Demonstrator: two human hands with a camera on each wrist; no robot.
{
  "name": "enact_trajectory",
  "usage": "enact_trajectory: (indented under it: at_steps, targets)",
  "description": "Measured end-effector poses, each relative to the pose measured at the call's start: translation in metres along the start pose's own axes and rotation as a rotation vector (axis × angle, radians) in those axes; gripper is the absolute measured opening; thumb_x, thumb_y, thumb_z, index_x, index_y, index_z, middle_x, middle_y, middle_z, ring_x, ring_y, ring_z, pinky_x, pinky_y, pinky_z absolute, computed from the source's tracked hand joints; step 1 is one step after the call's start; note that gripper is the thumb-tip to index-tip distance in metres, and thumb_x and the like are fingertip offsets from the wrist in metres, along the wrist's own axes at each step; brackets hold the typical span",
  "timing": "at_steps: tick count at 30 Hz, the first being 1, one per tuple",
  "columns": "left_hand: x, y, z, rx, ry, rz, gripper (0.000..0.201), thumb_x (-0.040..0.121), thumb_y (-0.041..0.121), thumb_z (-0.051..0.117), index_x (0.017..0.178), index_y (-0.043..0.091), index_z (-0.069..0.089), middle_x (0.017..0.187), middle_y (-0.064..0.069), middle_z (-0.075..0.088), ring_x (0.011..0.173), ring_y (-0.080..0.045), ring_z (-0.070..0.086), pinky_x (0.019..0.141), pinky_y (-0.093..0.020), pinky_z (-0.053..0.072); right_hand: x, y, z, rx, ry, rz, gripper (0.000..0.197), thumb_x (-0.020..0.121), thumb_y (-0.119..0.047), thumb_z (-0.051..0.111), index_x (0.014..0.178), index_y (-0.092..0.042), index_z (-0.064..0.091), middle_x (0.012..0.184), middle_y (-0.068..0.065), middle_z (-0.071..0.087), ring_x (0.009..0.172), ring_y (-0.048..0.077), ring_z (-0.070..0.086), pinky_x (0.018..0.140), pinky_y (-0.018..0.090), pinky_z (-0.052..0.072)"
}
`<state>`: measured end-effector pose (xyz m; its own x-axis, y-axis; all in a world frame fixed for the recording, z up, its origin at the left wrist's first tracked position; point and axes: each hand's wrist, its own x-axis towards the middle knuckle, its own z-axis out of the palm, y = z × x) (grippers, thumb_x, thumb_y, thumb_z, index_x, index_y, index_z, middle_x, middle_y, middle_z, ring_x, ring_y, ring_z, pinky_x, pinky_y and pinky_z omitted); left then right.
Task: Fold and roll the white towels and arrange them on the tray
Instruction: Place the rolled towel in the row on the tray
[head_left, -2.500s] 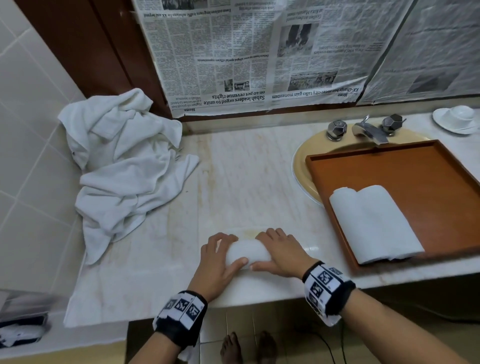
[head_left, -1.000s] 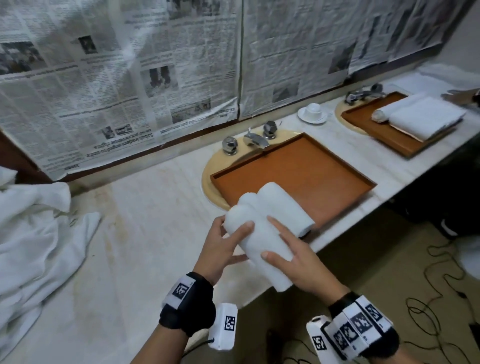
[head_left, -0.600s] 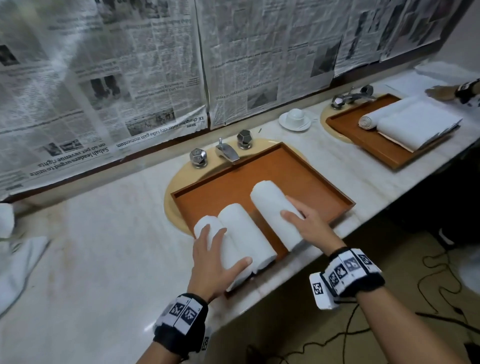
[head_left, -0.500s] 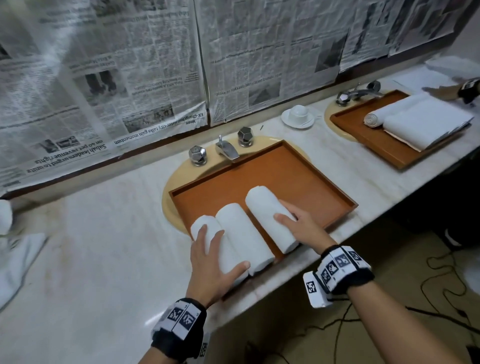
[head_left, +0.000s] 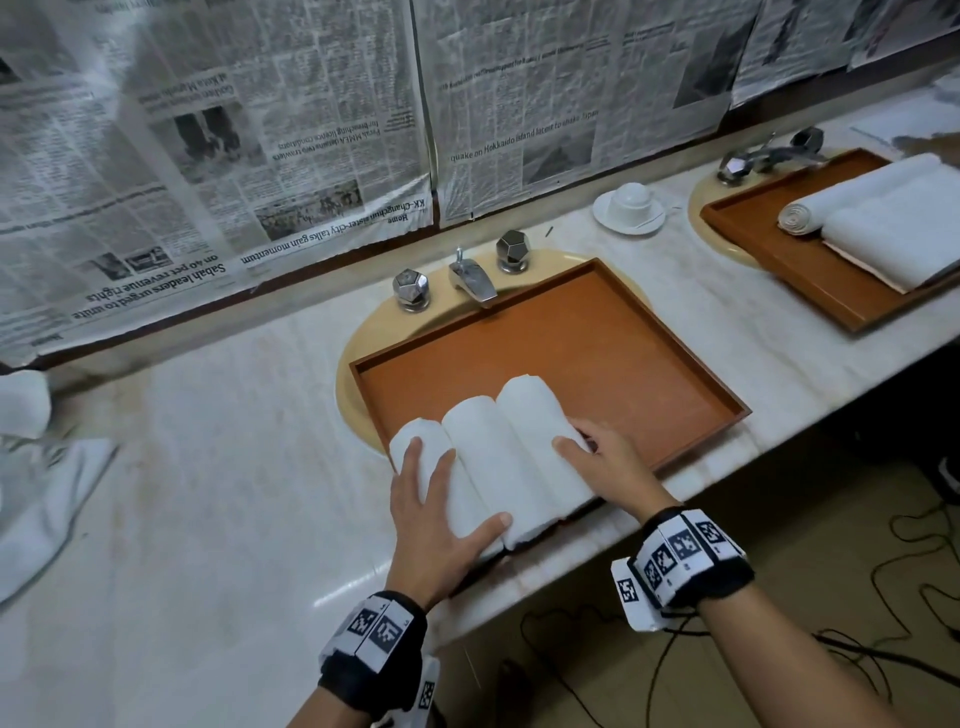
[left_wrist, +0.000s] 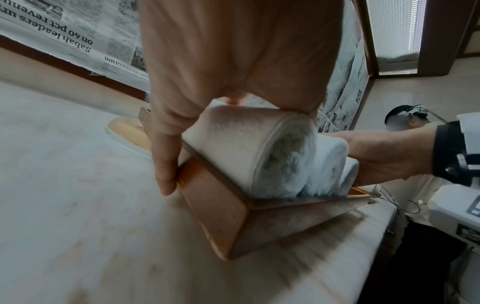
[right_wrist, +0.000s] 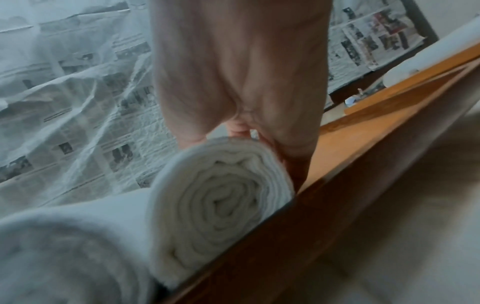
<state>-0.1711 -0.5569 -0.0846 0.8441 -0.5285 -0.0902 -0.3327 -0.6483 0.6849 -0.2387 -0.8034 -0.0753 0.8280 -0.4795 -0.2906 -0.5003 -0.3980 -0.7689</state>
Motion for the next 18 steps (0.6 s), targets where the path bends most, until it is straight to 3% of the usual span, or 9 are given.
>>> enact_trajectory:
  at_steps: [2,5,8,11,14,18]
  targets:
    - [0.002,0.000,0.000,-0.005,-0.003,-0.011,0.104,0.064,0.088,0.051,0.151,0.036,0.026,0.159,0.020,-0.019,0.150,-0.013,-0.009,0.120,-0.036,0.002,0.002,-0.001,-0.002,-0.014,0.002,0.015,0.034,0.093,-0.042,0.059,0.125,-0.030,0.063,0.107,-0.011,0.058,0.104,0.016,0.057,0.091,0.042,0.051]
    - [0.003,0.000,0.000,-0.013,0.000,-0.022,0.105,0.063,0.088,0.052,0.151,0.036,0.026,0.160,0.020,-0.018,0.150,-0.015,-0.010,0.123,-0.040,0.004,0.002,-0.002,-0.002,-0.087,-0.033,0.044,0.040,0.087,-0.056,0.051,0.117,-0.031,0.063,0.106,-0.010,0.057,0.105,0.020,0.054,0.092,0.048,0.050]
    - [0.003,0.000,0.000,-0.031,0.000,-0.031,0.105,0.062,0.088,0.052,0.150,0.036,0.028,0.159,0.021,-0.016,0.150,-0.014,-0.009,0.124,-0.040,0.004,0.002,-0.005,-0.004,-0.111,-0.056,0.072,0.052,0.082,-0.065,0.045,0.119,-0.032,0.062,0.112,-0.008,0.057,0.117,0.025,0.051,0.097,0.053,0.047]
    - [0.002,0.000,-0.001,-0.062,0.014,-0.021,0.099,0.066,0.085,0.052,0.150,0.037,0.029,0.159,0.023,-0.015,0.150,-0.012,-0.008,0.124,-0.040,0.006,-0.006,-0.021,-0.006,-0.168,-0.037,0.083,0.054,0.092,-0.059,0.049,0.138,-0.030,0.052,0.132,0.000,0.051,0.135,0.029,0.038,0.105,0.049,0.039]
    - [-0.001,-0.002,-0.006,-0.111,0.038,-0.031,0.091,0.074,0.080,0.053,0.151,0.039,0.027,0.158,0.026,-0.014,0.151,-0.010,-0.005,0.124,-0.042,0.011,-0.014,-0.035,-0.007,-0.217,0.025,0.060,0.068,0.096,-0.057,0.050,0.152,-0.022,0.035,0.156,0.001,0.032,0.143,0.021,0.029,0.111,0.043,0.031]
    - [-0.008,-0.011,-0.028,-0.193,0.074,-0.043,0.078,0.083,0.069,0.060,0.149,0.043,0.028,0.157,0.030,-0.004,0.150,-0.009,0.005,0.123,-0.043,0.019,-0.023,-0.062,0.001,-0.298,0.094,-0.129,0.066,0.095,-0.058,0.050,0.149,-0.022,0.038,0.149,-0.006,0.036,0.135,0.017,0.039,0.107,0.040,0.037]
